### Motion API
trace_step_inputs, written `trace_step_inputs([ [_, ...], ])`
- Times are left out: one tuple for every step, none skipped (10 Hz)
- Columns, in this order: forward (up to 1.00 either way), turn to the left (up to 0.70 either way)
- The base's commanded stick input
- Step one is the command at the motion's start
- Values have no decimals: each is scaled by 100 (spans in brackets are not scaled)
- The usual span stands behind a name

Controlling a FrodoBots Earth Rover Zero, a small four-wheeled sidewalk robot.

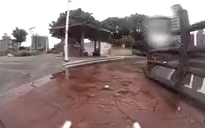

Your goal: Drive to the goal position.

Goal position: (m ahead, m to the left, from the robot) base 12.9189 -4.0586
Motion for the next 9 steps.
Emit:
trace_step_inputs([
  [50,0],
  [50,0],
  [50,0],
  [50,0],
  [50,0],
  [50,0],
  [50,0],
  [50,0],
  [50,0],
])
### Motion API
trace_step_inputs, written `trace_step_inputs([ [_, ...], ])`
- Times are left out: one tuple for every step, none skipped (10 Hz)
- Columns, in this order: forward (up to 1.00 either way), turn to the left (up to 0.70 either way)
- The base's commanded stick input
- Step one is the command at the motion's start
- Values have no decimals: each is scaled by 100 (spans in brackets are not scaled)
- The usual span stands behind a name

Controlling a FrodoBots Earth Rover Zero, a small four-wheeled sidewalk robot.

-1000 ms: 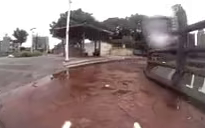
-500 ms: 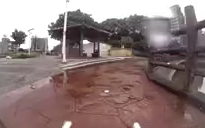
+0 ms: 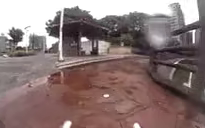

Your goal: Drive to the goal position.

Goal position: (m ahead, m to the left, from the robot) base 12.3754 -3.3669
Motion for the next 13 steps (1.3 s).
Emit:
trace_step_inputs([
  [50,0],
  [50,0],
  [50,0],
  [50,0],
  [50,1],
  [50,2],
  [50,0],
  [50,0],
  [50,2],
  [50,8],
  [50,9],
  [50,0],
  [50,0],
])
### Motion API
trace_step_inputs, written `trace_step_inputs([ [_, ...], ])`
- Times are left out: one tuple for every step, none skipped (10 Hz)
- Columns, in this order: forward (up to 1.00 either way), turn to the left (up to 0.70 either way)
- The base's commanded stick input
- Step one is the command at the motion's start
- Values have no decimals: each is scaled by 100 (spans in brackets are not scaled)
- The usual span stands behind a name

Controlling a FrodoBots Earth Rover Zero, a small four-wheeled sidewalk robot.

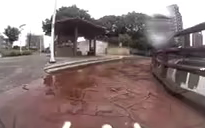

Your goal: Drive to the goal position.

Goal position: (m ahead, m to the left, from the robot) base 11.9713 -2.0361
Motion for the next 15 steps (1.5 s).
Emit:
trace_step_inputs([
  [50,-4],
  [50,-36],
  [50,-38],
  [50,0],
  [50,0],
  [50,0],
  [50,0],
  [50,0],
  [50,0],
  [50,0],
  [50,0],
  [50,0],
  [50,0],
  [50,0],
  [50,-9],
])
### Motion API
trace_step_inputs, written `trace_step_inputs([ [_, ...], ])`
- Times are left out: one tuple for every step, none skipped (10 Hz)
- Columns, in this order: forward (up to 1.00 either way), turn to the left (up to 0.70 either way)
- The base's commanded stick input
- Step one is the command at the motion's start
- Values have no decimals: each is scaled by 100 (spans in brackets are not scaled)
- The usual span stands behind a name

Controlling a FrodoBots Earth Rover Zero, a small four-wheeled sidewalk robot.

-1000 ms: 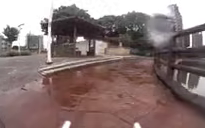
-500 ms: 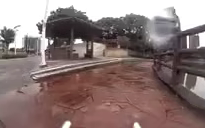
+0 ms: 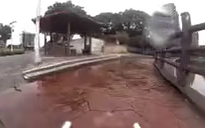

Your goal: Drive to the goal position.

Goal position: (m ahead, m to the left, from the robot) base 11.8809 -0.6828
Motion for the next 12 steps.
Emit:
trace_step_inputs([
  [50,-50],
  [50,-50],
  [50,-50],
  [50,-38],
  [50,-3],
  [50,0],
  [50,0],
  [50,0],
  [50,0],
  [50,0],
  [50,0],
  [50,0],
])
